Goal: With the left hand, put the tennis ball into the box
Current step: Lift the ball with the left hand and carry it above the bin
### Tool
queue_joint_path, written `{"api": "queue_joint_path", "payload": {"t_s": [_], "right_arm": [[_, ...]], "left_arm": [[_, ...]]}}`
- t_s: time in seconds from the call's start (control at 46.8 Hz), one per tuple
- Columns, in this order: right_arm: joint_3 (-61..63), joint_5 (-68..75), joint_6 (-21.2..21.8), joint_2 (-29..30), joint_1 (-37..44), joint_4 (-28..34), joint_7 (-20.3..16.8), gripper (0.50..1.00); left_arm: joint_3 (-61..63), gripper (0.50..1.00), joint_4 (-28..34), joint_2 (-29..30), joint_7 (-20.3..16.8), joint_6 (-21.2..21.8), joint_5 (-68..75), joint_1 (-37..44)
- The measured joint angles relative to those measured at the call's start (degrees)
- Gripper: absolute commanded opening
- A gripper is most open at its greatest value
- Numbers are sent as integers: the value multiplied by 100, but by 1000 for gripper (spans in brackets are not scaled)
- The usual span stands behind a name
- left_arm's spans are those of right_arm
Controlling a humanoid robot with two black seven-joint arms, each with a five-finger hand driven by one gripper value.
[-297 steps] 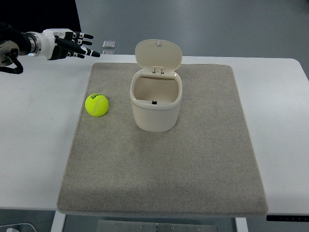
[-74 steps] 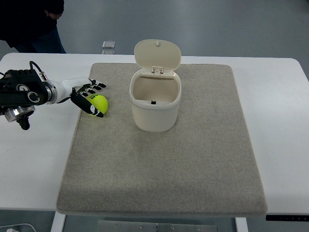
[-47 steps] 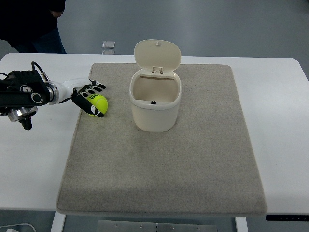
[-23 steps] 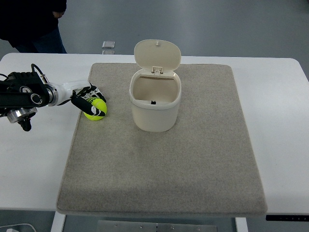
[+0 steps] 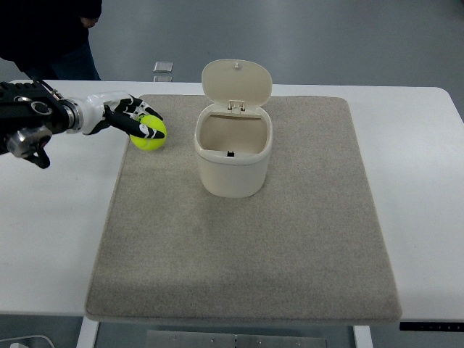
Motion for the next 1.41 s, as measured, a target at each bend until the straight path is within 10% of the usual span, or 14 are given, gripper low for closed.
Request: {"api": "queue_joint_path", "payload": {"t_s": [0.577, 1.41], "right_arm": [[0, 0, 0, 0, -1, 1, 0, 938], [0, 0, 0, 0, -1, 1, 0, 938]], "left_arm": [[-3565, 500, 1123, -321, -308, -829, -820, 703], [-3876, 500, -664, -531, -701, -2289, 679, 531]]}}
